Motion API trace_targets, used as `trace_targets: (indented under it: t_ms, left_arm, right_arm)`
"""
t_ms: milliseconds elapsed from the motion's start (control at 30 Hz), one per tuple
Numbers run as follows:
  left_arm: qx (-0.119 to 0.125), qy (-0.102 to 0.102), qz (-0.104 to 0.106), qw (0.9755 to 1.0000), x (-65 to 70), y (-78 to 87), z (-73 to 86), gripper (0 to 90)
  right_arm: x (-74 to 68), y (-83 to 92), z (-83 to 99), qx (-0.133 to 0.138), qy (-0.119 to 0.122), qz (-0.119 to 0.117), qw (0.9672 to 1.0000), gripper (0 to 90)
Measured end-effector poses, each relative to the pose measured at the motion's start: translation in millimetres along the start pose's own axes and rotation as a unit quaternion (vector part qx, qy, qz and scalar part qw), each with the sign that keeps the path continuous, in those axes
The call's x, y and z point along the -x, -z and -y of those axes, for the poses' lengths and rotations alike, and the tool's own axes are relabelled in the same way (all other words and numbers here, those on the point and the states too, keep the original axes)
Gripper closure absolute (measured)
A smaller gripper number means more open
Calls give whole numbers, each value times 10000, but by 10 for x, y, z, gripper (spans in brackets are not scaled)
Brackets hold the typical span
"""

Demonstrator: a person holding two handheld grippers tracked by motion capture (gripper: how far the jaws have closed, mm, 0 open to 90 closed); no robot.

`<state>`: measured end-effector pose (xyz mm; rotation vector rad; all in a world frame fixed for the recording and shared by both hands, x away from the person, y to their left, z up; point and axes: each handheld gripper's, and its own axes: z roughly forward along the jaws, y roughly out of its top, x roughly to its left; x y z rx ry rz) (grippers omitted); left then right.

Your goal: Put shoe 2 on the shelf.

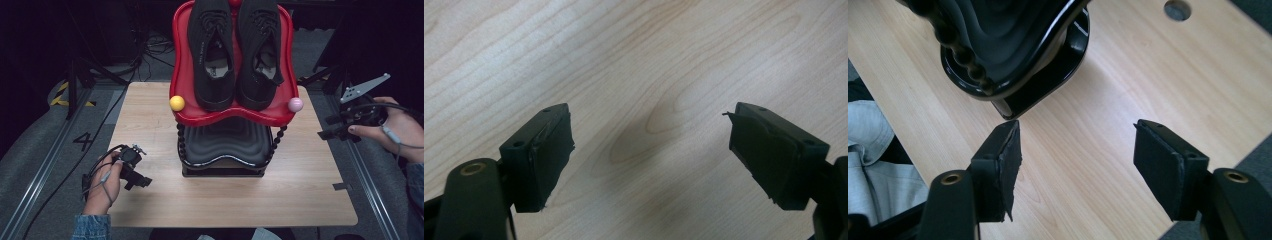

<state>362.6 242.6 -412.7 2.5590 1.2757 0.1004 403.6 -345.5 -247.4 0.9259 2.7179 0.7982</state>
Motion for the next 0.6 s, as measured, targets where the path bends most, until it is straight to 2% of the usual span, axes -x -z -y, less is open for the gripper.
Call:
trace_targets:
  t_ms: [167,200,300,367,500,533,600]
  left_arm:
    - [96,-46,81,9999,-6,1,-6,183]
    - [154,6,186,9997,-1,-3,-7,180]
    - [275,157,318,9990,-7,12,-22,178]
    - [322,129,371,9987,-2,17,-38,177]
    - [241,-22,218,9995,0,20,-67,182]
    - [237,28,206,9995,10,18,-71,186]
    - [179,-18,152,9997,5,22,-79,187]
  right_arm:
    - [35,-260,188,18,-149,-31,9999,360]
    - [42,-311,230,40,-177,-40,9998,359]
    - [55,-446,358,172,-261,-140,9994,355]
    - [68,-514,435,271,-388,-214,9986,355]
    - [97,-600,542,315,-521,-197,9979,354]
    - [101,-614,562,312,-546,-210,9978,352]
    - [107,-633,596,297,-562,-183,9978,349]
